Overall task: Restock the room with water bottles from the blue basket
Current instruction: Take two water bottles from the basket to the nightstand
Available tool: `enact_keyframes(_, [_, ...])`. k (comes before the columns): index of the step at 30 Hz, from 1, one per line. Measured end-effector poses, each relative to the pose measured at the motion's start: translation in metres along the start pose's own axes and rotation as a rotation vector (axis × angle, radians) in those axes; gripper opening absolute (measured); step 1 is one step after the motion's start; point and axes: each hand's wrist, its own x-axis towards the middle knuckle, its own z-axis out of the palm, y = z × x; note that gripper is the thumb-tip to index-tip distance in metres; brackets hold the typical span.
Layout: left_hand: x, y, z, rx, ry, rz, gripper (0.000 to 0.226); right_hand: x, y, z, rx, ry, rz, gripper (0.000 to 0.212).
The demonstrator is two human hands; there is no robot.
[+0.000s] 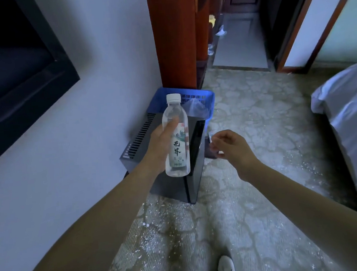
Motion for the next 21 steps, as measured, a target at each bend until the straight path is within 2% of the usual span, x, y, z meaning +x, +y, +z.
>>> enact_keyframes(10, [0.122,0.026,0.075,-0.036,0.092,-0.036,0.031,0.127,-0.036,-0.069,0.019,-0.041,-0.007,0.018])
enact_keyframes(21, [0.275,0.021,0.088,-0.008,0.137,-0.052,0.028,0.272,-0.061,-0.074,-0.031,-0.055,-0.023,0.018])
